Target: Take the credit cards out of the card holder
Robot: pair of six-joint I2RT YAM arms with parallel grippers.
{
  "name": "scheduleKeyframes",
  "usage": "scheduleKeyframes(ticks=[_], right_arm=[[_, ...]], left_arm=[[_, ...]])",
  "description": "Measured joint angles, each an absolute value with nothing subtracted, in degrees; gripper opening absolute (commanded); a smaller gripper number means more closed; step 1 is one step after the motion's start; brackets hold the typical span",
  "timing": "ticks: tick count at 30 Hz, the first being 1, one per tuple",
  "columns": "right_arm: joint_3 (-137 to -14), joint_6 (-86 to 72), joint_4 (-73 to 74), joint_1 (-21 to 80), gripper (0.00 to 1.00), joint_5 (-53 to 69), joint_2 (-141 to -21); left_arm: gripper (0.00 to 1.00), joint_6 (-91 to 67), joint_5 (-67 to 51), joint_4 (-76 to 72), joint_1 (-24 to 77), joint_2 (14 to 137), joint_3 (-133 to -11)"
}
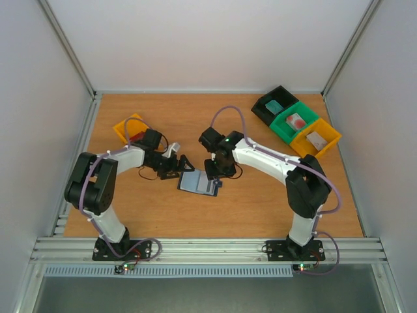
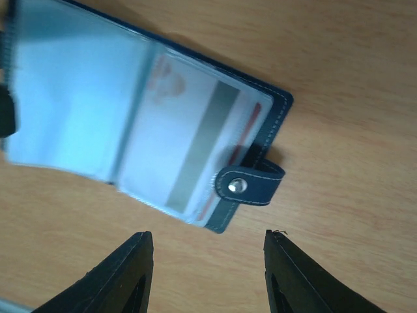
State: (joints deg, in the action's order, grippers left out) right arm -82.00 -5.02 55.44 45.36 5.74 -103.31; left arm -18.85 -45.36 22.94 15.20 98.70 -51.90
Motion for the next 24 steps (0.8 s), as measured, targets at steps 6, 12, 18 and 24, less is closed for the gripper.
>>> scheduleKeyframes(ticks=[6, 12, 18, 24], right_arm=[[-80.2, -5.1, 54.9, 45.3, 0.46, 5.0, -107.8], [-80.7, -5.0, 52.8, 45.3, 0.43, 5.7, -112.4], [-84.0, -4.8, 52.2, 45.3, 0.41, 6.0, -116.3], [-86.1, -4.2, 51.6, 45.3, 0.42, 6.2, -117.4]], left_arm=[[0.99, -18.1, -45.3, 22.7, 17.8, 99.8, -51.9], [0.60, -17.8, -46.7, 22.0, 18.3, 100.9, -51.9], [0.01, -18.2, -45.5, 22.2, 18.9, 102.3, -50.2], [0.00, -20.4, -45.5, 21.5, 18.8, 102.3, -49.3]])
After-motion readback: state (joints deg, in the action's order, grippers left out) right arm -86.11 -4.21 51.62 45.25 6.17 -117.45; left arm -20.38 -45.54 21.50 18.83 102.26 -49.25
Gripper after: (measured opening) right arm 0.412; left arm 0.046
